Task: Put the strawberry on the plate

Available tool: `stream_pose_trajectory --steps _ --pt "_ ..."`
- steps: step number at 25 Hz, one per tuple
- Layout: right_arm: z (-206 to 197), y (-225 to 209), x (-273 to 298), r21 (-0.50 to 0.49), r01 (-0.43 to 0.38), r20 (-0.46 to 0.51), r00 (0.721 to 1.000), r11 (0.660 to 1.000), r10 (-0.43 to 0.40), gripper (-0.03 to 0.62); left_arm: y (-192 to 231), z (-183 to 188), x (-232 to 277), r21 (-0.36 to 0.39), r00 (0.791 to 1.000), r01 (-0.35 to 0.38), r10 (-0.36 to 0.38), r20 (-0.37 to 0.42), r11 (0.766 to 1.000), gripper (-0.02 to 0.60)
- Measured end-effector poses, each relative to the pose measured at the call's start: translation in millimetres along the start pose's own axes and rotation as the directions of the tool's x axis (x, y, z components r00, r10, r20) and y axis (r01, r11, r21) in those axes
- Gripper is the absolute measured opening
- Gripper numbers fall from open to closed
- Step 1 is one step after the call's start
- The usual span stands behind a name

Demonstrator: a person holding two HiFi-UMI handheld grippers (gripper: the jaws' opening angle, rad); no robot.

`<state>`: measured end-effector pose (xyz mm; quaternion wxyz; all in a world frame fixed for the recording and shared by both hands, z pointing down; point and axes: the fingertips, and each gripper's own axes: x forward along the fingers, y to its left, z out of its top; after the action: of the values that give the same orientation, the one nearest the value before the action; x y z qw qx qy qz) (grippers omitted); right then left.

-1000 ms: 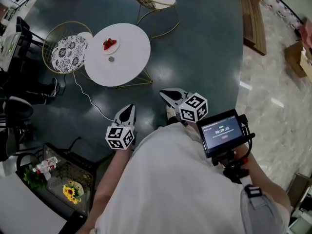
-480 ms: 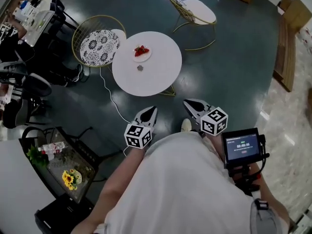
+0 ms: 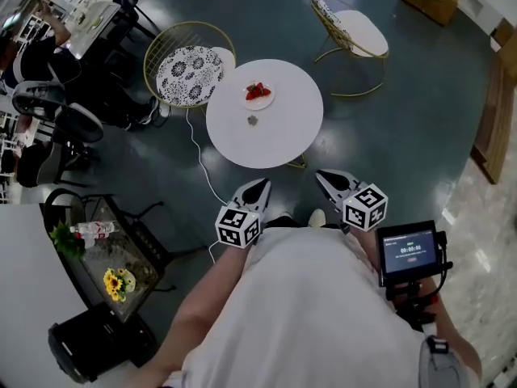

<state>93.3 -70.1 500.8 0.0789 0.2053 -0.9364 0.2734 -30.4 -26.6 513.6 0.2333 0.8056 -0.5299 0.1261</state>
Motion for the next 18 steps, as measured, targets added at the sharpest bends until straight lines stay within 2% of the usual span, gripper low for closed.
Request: stream_pose_trajectory --steps 8,13,18 --pt "-1.6 -1.1 1.4 -0.013 0.007 -0.038 0.999 1.0 -0.007 0.006 5.9 -10.0 1.9 -0.025 1.0 0.003 -0.004 -0.01 1.0 0.006" --pt "24.4 -60.1 37.8 0.006 0.007 -0.048 0.999 1.0 -0.006 0.006 40.9 8.2 65.0 -0.022 0.999 0.006 -0.007 -0.05 1.0 0.006" --pt "40.0 -80.8 59.3 0.02 0.017 -0.04 0.999 1.0 -0.016 0.006 64.5 19.8 88.4 -0.027 0.997 0.013 -0.016 -0.076 1.0 0.007"
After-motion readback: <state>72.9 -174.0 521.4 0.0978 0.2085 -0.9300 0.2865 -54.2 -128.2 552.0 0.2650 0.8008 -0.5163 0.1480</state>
